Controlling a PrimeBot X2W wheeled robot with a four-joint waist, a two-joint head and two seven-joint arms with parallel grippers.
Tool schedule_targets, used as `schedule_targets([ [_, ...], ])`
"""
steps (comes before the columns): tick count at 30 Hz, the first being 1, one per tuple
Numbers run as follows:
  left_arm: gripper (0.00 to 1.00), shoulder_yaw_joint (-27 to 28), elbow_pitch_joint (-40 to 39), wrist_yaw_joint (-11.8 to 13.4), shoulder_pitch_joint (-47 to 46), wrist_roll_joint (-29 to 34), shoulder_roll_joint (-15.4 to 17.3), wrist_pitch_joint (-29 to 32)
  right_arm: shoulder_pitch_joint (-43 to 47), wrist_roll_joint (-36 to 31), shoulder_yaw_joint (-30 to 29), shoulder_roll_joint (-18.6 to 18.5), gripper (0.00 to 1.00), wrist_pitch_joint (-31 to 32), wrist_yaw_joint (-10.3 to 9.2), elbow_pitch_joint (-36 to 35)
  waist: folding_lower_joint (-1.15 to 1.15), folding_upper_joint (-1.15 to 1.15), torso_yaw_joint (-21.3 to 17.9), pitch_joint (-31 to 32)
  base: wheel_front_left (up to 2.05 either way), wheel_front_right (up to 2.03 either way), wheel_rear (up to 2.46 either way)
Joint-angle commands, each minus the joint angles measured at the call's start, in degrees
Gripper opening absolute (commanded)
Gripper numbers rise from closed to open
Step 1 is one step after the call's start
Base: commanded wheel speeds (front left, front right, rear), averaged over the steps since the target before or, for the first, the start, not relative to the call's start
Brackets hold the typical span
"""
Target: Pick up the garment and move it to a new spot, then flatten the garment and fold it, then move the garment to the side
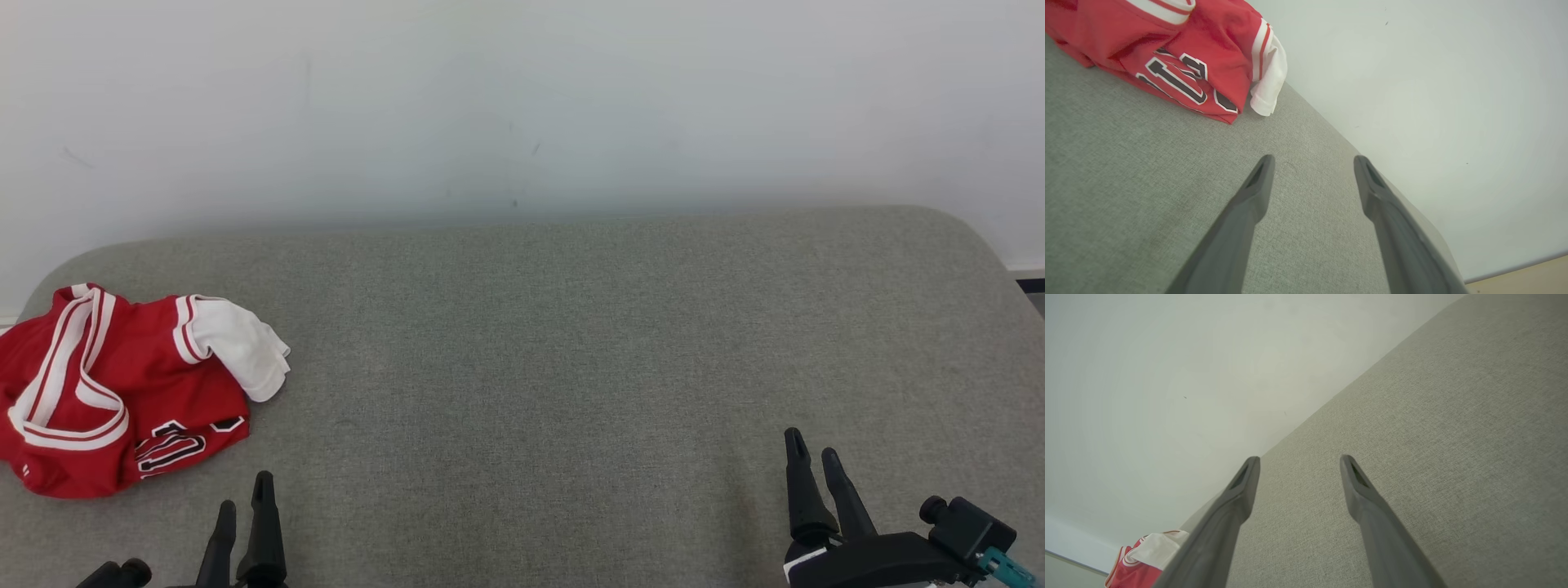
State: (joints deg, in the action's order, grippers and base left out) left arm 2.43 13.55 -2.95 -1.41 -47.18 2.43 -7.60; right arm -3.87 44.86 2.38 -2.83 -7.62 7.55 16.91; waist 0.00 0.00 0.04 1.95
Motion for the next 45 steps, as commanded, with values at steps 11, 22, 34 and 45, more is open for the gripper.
schedule_targets([
  [11,1.0,-0.4,-1.3,1.1,1.1,10.2,0.4,-2.0,-0.3,-10.8,0.6,-0.1,1.0,-2.0,-0.07,-0.1,0.0,0.0,-0.1,0.6,0.0,0.0,0.0],
  [22,1.0,-0.7,-0.6,1.8,1.8,18.9,0.5,-3.5,0.1,-18.7,1.4,-0.1,1.0,-3.1,-0.08,0.7,0.0,0.0,0.0,1.2,0.0,0.0,0.0],
  [34,1.0,-0.8,0.1,2.3,2.3,25.0,0.5,-5.0,0.5,-26.8,1.8,-0.1,1.0,-3.2,-0.09,1.2,0.0,0.0,0.0,1.5,0.0,0.0,0.0],
  [45,1.0,-0.9,0.5,2.8,2.3,28.8,0.5,-6.2,1.0,-31.6,1.9,-0.1,1.0,-4.1,-0.1,1.3,0.0,0.0,0.0,1.7,0.0,0.0,0.0],
])
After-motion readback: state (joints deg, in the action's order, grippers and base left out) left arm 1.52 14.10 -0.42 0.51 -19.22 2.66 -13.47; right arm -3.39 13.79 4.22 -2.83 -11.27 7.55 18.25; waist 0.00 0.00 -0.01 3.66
